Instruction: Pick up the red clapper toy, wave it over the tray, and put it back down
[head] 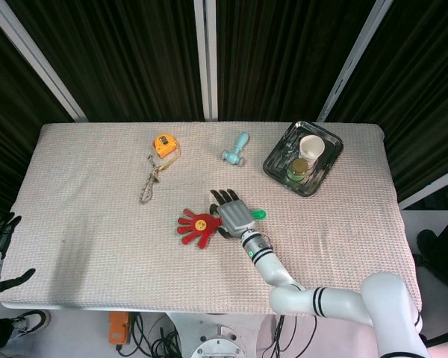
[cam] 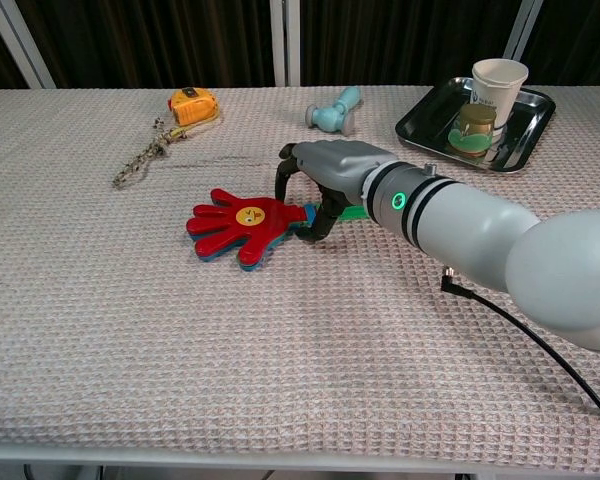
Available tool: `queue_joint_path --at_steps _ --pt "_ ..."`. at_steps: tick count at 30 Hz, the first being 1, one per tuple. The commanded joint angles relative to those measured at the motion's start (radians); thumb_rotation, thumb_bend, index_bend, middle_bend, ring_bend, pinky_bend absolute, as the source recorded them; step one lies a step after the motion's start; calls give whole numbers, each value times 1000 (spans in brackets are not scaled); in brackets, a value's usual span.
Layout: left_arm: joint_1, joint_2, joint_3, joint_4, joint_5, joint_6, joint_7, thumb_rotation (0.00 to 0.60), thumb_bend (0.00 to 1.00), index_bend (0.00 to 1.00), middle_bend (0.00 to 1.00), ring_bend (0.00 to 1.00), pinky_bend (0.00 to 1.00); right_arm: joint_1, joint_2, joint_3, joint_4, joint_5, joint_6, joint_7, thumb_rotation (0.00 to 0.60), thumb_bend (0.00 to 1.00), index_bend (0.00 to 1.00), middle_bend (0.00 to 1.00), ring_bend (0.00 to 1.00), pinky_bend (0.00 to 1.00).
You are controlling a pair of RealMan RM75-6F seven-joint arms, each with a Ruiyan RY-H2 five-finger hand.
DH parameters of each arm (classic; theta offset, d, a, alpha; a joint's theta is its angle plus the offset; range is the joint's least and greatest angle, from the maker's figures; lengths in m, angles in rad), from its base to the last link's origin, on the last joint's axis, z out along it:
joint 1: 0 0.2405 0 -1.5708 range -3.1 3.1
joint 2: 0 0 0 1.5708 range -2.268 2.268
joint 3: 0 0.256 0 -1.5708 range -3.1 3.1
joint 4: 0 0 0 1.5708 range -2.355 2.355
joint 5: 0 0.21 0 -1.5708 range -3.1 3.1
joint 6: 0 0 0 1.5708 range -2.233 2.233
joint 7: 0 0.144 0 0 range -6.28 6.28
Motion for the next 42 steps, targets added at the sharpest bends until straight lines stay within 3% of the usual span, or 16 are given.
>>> queue_joint_path --at_steps 1,12,15,20,26,28,32,37,42 --pt "2 -4 -1 3 0 3 0 600 46 35 21 0 15 -1 -3 -3 4 -2 2 -5 600 216 377 32 0 0" --pt "2 -9 4 10 -3 -12 -12 600 45 35 21 0 15 -11 -5 -1 13 -14 16 0 600 226 489 76 0 0" --pt "-1 -6 6 5 -3 -22 -8 600 44 35 21 0 15 -19 -15 2 23 -30 41 8 600 254 561 107 0 0" --pt "-6 1 9 -9 -13 -44 2 600 46 35 21 0 15 -36 -19 4 35 -55 63 29 600 279 709 208 0 0" --pt "-11 7 8 -24 -17 -57 10 600 47 35 21 0 15 -59 5 8 17 -79 65 66 600 297 814 317 49 2" --pt "-12 6 7 -25 -17 -58 11 600 48 36 21 0 15 -68 17 8 5 -90 67 80 600 303 824 355 92 51" --pt "-15 2 6 -25 -14 -58 10 600 47 36 21 0 15 -93 36 12 -14 -125 86 132 600 305 824 396 177 266" --pt "-17 -4 4 -25 -11 -57 11 600 48 36 19 0 15 -123 35 14 -4 -192 115 230 600 325 815 424 271 456" --pt "-21 2 3 -39 -7 -56 23 600 48 36 17 0 15 -145 24 9 32 -248 136 300 600 329 810 504 441 687"
